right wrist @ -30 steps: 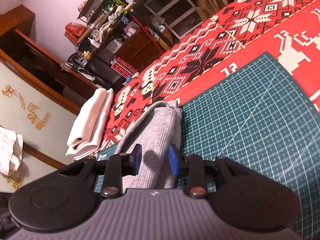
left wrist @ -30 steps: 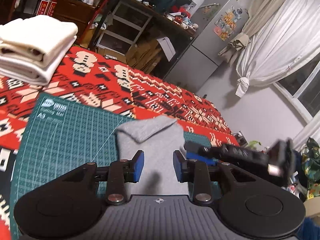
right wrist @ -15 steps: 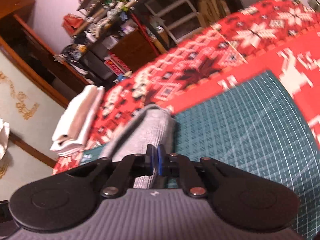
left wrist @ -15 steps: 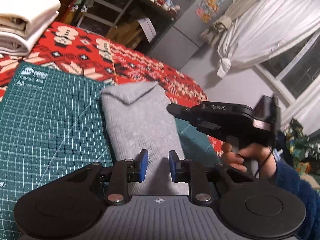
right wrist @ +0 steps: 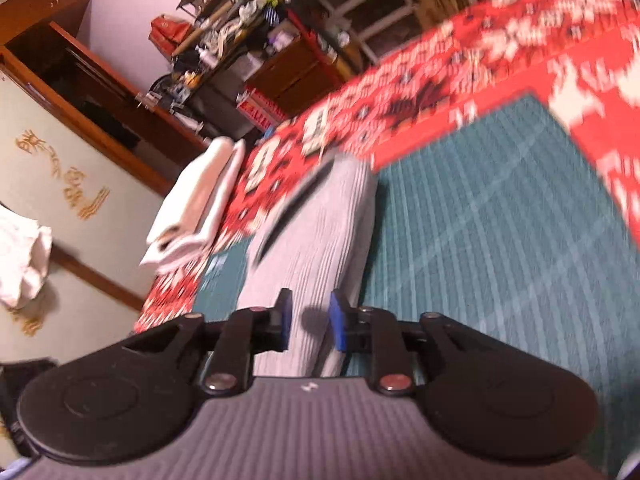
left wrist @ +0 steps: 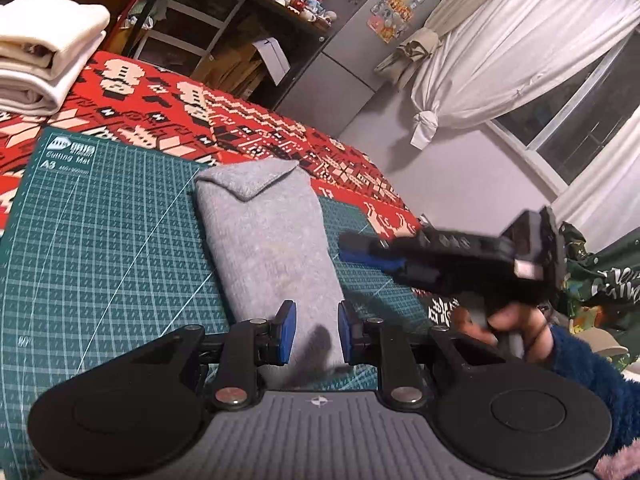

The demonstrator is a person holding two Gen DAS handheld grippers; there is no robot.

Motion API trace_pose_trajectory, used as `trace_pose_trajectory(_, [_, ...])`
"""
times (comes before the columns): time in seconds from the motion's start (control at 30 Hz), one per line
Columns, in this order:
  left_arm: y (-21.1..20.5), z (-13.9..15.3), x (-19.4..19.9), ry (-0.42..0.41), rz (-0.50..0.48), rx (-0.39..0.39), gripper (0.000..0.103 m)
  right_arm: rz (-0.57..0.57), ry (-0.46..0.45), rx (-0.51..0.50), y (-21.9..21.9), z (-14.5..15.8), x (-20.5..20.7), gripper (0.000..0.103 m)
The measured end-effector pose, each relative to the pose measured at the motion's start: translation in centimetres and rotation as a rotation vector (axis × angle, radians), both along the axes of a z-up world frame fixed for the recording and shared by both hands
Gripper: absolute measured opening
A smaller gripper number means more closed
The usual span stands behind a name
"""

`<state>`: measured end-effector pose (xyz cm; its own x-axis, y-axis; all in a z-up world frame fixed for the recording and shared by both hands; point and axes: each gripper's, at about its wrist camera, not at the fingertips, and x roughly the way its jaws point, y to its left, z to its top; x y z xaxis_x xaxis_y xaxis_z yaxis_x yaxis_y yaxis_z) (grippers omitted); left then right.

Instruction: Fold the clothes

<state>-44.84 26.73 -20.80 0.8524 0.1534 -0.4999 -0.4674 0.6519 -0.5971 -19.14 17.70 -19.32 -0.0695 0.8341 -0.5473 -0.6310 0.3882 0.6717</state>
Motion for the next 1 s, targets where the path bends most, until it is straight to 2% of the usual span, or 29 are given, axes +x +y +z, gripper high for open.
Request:
trace_pose_trajectory(0.2, [-0.1,-0.8,0.9,0.028,-0.037,0.007,0.019,0.032,0.105,0.020,-1.5,-1.5,-1.7,0.025])
trace_pose_trajectory(0.3, [-0.4,-1.0,1.0,0.050,-0.044,0.027,0.016,0.041,0.113,-0.002,-1.4,-1.9,-2.1,0.025])
trace_pose_trajectory(0.33, [-0.5,-1.0,1.0,0.058,-0.043,0.034,0.015,0.042,0.116,-0.004,-1.5,-2.0,-2.2,0.022])
trace_pose_trajectory(0.37, [-0.6,-1.0,1.0,0.064,-0.044,0.038,0.015,0.042,0.125,-0.003,-1.5,-2.1,-2.2,0.013])
trace_pose_trajectory(0.4, [-0.7,-1.0,1.0,0.068,-0.046,0.043,0.015,0.043,0.134,-0.003,-1.6,-2.2,-2.2,0.009])
trace_pose_trajectory(0.53, [-0.9,-0.6,1.0,0.075,-0.047,0.050,0.011,0.024,0.077,0.002,-2.2,-1.0,-2.6,0.005])
trace_pose_trajectory(0.63, [-1.0,-0.3,0.7,0.034,-0.060,0.029,0.011,0.021,0.030,0.000,-2.6,-0.3,-2.7,0.005])
trace_pose_trajectory(0.73, [-0.8,-1.2,1.3,0.116,-0.061,0.012,0.005,0.023,0.046,-0.038,-2.3,-1.3,-2.6,0.005])
trace_pose_trajectory(0.8, [-0.7,-1.8,1.3,0.147,-0.061,-0.015,0.005,0.022,0.038,-0.045,-2.3,-1.8,-2.7,0.006])
trace_pose_trajectory(0.93, [-0.8,-1.0,0.5,0.110,-0.057,-0.027,0.005,0.034,0.003,-0.057,-2.9,-1.0,-2.8,0.012])
trace_pose_trajectory(1.0, [-0.7,-0.2,-0.1,0.073,-0.055,-0.037,0.005,0.044,-0.061,-0.062,-3.3,0.3,-3.1,0.012])
